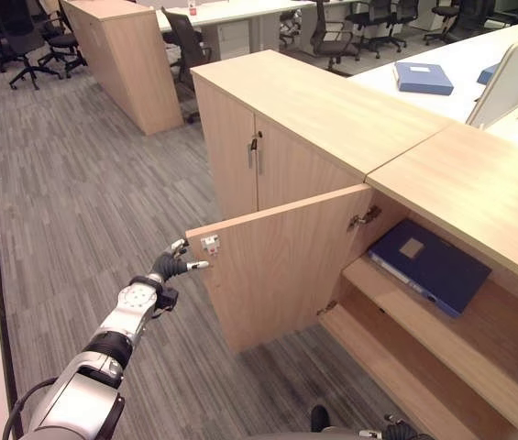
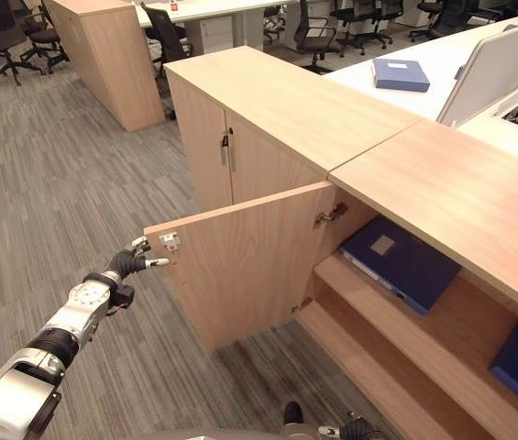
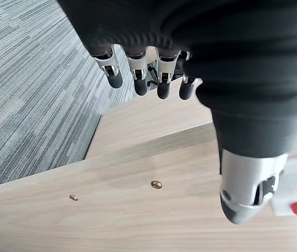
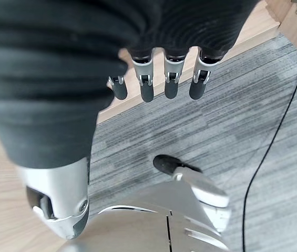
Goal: Put the empty folder in the office cabinet
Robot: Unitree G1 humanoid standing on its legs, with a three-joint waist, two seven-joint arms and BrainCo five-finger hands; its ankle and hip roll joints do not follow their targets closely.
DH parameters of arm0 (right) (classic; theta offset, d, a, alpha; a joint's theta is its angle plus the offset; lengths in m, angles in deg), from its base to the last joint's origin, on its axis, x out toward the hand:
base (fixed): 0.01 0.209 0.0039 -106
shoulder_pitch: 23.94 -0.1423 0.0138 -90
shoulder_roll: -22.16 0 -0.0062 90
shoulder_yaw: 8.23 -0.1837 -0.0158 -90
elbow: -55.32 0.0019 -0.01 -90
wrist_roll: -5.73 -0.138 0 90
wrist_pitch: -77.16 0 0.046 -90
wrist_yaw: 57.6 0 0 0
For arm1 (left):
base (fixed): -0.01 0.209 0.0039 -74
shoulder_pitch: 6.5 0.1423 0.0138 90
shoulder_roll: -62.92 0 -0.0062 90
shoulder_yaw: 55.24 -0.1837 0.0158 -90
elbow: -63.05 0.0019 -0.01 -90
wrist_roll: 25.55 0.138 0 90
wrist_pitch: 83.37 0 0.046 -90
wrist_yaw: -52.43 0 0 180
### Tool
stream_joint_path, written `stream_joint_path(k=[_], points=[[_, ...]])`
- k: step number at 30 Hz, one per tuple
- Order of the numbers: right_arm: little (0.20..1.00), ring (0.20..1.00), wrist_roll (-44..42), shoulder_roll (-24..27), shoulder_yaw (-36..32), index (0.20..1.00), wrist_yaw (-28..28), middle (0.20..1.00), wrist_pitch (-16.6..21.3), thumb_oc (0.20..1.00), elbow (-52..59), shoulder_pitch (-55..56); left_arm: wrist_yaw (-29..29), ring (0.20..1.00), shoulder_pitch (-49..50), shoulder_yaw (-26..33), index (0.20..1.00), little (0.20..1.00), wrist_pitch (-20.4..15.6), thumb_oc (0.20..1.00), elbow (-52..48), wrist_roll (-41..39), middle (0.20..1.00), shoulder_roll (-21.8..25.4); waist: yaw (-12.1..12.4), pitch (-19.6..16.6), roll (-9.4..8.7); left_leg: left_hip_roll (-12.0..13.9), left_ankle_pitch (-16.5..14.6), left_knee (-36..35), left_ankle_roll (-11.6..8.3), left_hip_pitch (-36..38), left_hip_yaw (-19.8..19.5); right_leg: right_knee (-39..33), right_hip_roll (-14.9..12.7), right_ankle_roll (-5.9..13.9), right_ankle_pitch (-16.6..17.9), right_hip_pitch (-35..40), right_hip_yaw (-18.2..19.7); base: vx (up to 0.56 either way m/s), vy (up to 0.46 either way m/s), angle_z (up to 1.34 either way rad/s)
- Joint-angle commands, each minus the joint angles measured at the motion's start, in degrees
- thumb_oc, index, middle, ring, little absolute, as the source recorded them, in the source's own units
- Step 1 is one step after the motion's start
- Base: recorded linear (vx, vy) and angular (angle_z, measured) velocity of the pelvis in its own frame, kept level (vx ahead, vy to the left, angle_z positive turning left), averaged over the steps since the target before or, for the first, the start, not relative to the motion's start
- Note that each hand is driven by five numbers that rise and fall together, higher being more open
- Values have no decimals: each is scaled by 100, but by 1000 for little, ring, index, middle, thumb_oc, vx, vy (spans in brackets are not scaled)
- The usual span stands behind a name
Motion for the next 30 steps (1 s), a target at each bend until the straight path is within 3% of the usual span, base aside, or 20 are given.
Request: stream_joint_path(k=[1, 19, 25, 30], points=[[1000, 1000, 191, 158, 266, 1000, 3, 1000, 21, 1000, -112, -191, -44, 1000, -916, 31, 1000, 1000, -288, 1000, 455, 191, 1000, 119, -146, 55, -105, -25, -215, 13, -145, -231, -368, 213, -458, 667, -709, 605, -37, 0, 0, 0], [1000, 1000, 268, 144, 184, 1000, -59, 1000, -37, 1000, -168, -257, 41, 1000, -256, -125, 1000, 1000, -267, 1000, 149, 19, 1000, -834, -198, 131, -139, -64, -244, 13, -78, -256, -271, 358, -513, 687, -704, 485, 36, -3, 6, -3], [1000, 1000, 173, 115, 40, 1000, -62, 1000, -41, 1000, -146, -247, 201, 1000, 16, -387, 1000, 1000, -269, 1000, -240, 86, 1000, -993, -232, 179, -128, -123, -266, 13, -40, -249, -204, 432, -579, 726, -662, 409, 70, -25, 38, -2], [1000, 1000, -92, 120, -177, 1000, -101, 1000, -61, 1000, -49, -505, 324, 1000, 224, -585, 1000, 1000, -314, 1000, -882, 146, 1000, -869, -281, 372, -42, -147, -174, 13, -15, -521, 70, 389, -642, 887, -364, -30, 289, -127, 4, -12]])
